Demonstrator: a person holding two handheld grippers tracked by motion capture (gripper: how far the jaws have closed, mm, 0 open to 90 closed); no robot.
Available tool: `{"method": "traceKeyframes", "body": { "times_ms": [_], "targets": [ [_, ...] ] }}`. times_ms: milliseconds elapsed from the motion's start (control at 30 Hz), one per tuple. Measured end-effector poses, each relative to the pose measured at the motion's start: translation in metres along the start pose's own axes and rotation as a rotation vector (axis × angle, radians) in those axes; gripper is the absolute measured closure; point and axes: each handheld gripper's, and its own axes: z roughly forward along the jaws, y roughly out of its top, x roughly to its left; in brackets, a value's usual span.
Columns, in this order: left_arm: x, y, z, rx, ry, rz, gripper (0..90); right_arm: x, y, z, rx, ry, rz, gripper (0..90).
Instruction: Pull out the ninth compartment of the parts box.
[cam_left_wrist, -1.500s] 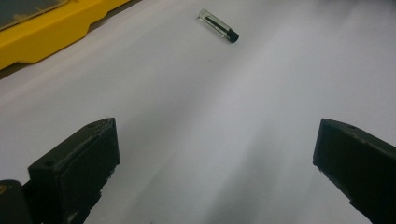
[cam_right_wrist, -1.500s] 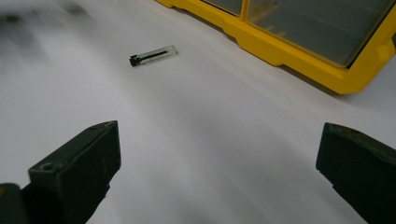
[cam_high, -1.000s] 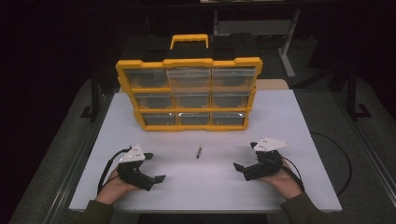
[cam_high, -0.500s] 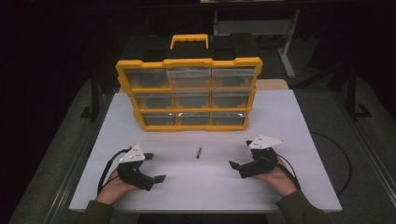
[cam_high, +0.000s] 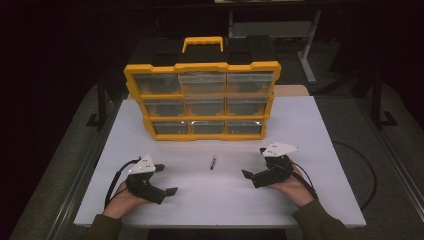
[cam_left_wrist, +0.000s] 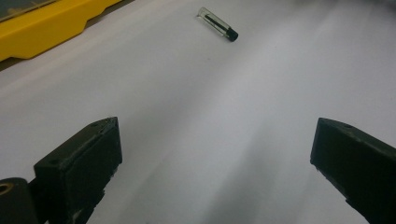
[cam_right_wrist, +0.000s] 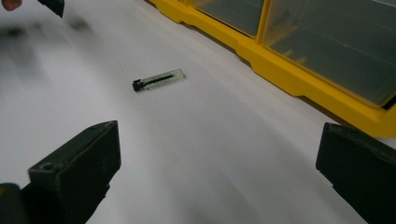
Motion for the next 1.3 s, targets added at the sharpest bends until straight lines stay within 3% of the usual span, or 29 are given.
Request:
{"method": "traceKeyframes", "body": {
  "times_ms": [200,567,1300],
  "targets": [
    [-0.001,0.000,0.001,-0.017,-0.002,-0.015,1.6,-0.001,0.003,0.003,-0.009,0.005,0.005,0.0],
    [-0.001,0.000,0.001,-0.024,-0.001,-0.004,1.6,-0.004,0.008,0.009,-0.021,0.007,0.005,0.0],
    [0.001,-0.001,0.001,-0.008,-0.012,0.011,1.7,-0.007,0.018,0.024,-0.036,0.020,-0.002,0.0]
  ]
}}
